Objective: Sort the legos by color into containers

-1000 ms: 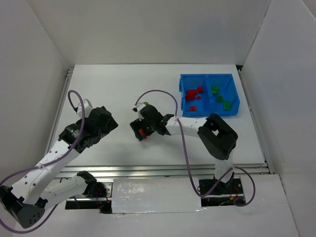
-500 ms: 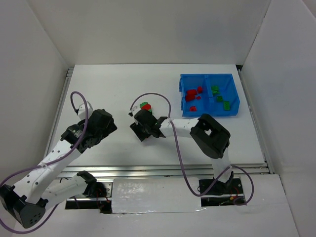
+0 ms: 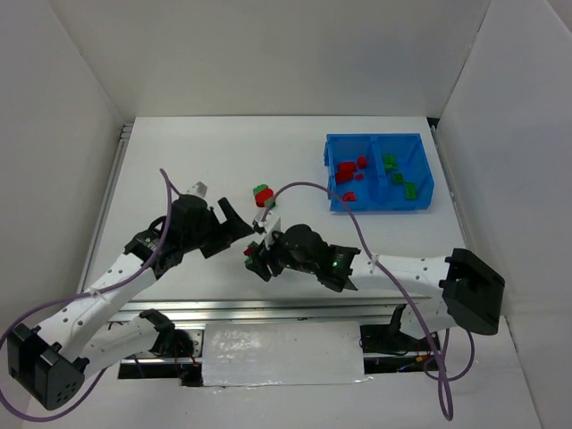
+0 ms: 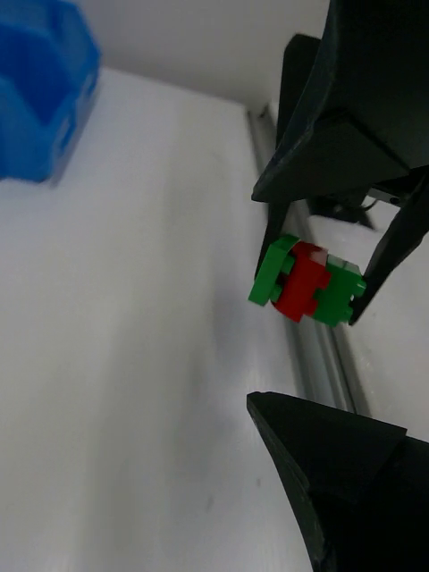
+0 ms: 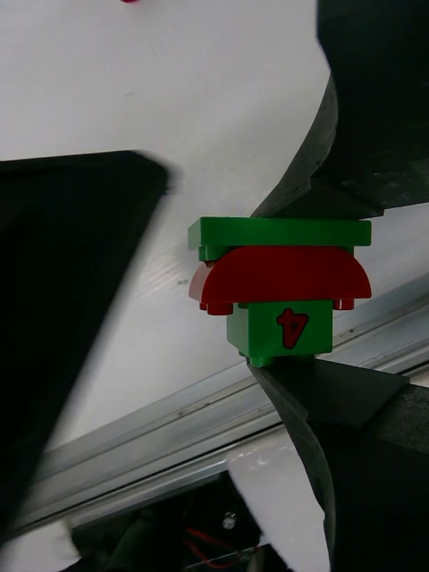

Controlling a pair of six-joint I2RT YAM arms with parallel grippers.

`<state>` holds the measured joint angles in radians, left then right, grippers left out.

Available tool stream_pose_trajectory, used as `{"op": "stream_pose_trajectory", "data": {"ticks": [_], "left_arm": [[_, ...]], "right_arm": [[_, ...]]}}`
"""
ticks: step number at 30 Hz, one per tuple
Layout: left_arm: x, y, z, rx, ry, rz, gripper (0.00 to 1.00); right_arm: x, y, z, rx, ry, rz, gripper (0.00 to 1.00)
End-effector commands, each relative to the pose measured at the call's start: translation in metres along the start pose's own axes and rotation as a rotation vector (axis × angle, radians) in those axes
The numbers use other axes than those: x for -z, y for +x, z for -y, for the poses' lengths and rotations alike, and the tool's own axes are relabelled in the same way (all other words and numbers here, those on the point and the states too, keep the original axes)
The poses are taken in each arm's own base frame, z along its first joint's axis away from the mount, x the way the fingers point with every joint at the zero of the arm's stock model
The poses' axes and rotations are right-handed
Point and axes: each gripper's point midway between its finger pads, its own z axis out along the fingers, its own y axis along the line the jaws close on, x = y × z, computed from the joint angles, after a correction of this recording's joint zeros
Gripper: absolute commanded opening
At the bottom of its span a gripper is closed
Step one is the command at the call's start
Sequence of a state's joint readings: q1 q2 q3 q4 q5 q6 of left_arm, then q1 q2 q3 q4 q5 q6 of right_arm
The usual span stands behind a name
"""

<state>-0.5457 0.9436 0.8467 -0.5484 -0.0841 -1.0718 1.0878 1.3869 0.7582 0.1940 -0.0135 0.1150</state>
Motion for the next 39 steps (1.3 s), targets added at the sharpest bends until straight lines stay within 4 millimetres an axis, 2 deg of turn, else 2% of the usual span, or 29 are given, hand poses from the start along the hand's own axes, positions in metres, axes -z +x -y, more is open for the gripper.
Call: {"op": "stream_pose_trajectory", "data": {"ticks": [1, 4, 5, 8, 14, 16, 18, 19, 21, 22, 23, 25, 26, 27, 28, 30, 31, 32, 33, 35, 38, 39], "left_arm": [[0.010, 0.029, 0.079, -0.038, 0.420, -0.194, 0.99], [0.009, 0.042, 0.087, -0.051, 0.446, -0.246, 0.96], [0.009, 0.047, 0.088, -0.055, 0.447, -0.260, 0.96], [0.009, 0.055, 0.088, -0.059, 0.461, -0.282, 0.90], [0.009, 0.065, 0.084, -0.078, 0.473, -0.314, 0.69], [0.009, 0.066, 0.085, -0.086, 0.481, -0.319, 0.68], [0.009, 0.067, 0.087, -0.094, 0.497, -0.326, 0.55], [0.009, 0.068, 0.088, -0.100, 0.504, -0.330, 0.39], [0.009, 0.067, 0.091, -0.117, 0.511, -0.328, 0.29], [0.010, 0.065, 0.094, -0.125, 0.515, -0.324, 0.15], [0.010, 0.063, 0.096, -0.133, 0.519, -0.319, 0.10], [0.011, 0.060, 0.098, -0.158, 0.517, -0.303, 0.00], [0.011, 0.059, 0.097, -0.162, 0.511, -0.296, 0.00], [0.012, 0.056, 0.097, -0.174, 0.513, -0.276, 0.00], [0.014, 0.054, 0.098, -0.180, 0.519, -0.263, 0.00], [0.020, 0.048, 0.100, -0.196, 0.535, -0.227, 0.00], [0.021, 0.044, 0.101, -0.205, 0.534, -0.207, 0.00], [0.024, 0.041, 0.102, -0.218, 0.540, -0.191, 0.00], [0.028, 0.037, 0.103, -0.253, 0.550, -0.164, 0.00], [0.034, 0.030, 0.106, -0.298, 0.562, -0.124, 0.00], [0.048, 0.025, 0.112, -0.443, 0.632, -0.066, 0.00], [0.053, 0.026, 0.113, -0.474, 0.660, -0.055, 0.00]], "right_arm": [[0.009, -0.040, -0.001, -0.017, 0.030, 0.161, 0.22], [0.021, -0.052, 0.000, -0.042, 0.044, 0.209, 0.23], [0.028, -0.062, 0.000, -0.050, 0.048, 0.252, 0.23], [0.037, -0.069, 0.006, -0.057, 0.082, 0.291, 0.24], [0.046, -0.079, 0.019, -0.077, 0.152, 0.333, 0.24], [0.048, -0.082, 0.019, -0.082, 0.159, 0.344, 0.25], [0.049, -0.084, 0.015, -0.078, 0.133, 0.348, 0.25], [0.052, -0.088, 0.012, -0.075, 0.119, 0.364, 0.25], [0.055, -0.089, 0.004, -0.064, 0.072, 0.371, 0.26], [0.056, -0.091, 0.002, -0.065, 0.059, 0.382, 0.26], [0.056, -0.089, 0.000, -0.067, 0.049, 0.380, 0.27], [0.058, -0.090, -0.005, -0.063, 0.020, 0.381, 0.35], [0.058, -0.088, -0.005, -0.067, 0.015, 0.378, 0.42], [0.059, -0.088, -0.008, -0.069, -0.001, 0.376, 0.73], [0.059, -0.086, -0.010, -0.079, -0.010, 0.369, 0.98], [0.061, -0.085, -0.010, -0.095, -0.016, 0.354, 1.00], [0.061, -0.076, -0.011, -0.104, -0.035, 0.312, 1.00], [0.063, -0.075, -0.005, -0.117, -0.023, 0.299, 1.00], [0.068, -0.075, -0.008, -0.120, -0.050, 0.290, 1.00], [0.075, -0.062, -0.018, -0.118, -0.130, 0.226, 1.00], [0.097, -0.058, -0.038, -0.109, -0.260, 0.190, 1.00], [0.110, -0.063, -0.041, -0.112, -0.291, 0.206, 1.00]]}}
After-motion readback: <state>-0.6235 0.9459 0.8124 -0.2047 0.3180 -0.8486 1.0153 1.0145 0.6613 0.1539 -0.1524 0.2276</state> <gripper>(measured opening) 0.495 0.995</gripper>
